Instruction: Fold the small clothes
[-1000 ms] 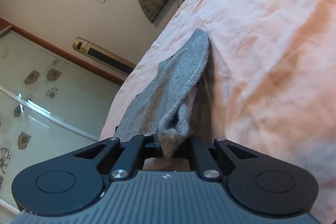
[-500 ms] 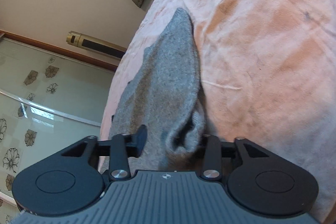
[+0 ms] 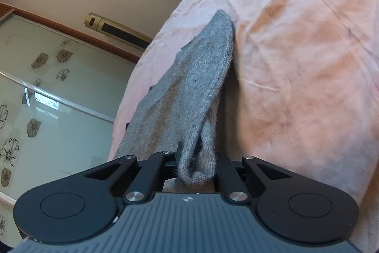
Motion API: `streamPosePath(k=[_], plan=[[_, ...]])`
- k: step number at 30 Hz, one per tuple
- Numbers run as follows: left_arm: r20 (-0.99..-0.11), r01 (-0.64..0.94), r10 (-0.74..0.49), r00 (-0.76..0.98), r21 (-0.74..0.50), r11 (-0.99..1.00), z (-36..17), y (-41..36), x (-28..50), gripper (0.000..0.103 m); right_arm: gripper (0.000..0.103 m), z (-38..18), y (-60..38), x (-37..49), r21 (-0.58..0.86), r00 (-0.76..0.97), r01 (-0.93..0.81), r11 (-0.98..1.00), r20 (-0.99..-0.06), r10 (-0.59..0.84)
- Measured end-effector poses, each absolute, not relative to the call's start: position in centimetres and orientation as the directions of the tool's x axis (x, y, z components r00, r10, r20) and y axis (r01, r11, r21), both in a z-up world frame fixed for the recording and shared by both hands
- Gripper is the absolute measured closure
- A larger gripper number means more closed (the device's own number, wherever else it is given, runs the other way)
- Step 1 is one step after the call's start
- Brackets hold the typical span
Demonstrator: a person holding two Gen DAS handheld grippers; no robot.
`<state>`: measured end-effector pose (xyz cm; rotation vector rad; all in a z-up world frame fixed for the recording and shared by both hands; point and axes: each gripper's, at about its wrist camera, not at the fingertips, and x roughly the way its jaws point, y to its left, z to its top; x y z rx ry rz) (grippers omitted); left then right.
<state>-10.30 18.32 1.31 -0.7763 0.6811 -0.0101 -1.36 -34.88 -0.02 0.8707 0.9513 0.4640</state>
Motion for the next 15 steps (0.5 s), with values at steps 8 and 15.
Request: streamPosePath(k=[8,15], plan=[[-0.433,-0.088,-0.086,0.897,-0.365,0.927,8.7,18.5,-6.5,0.0,0.032,3.4,-36.8,1.5,0.733,0.66,-0.02,0.68,-0.502,0.559],[-0.596,0.037,-0.074,0.799,-0.074,0.997,5.8,12.9,8.9,0.039,0.024,1.5,-35.9,7.2,0.561,0.742,-0.018,0.827,-0.547,0.388]])
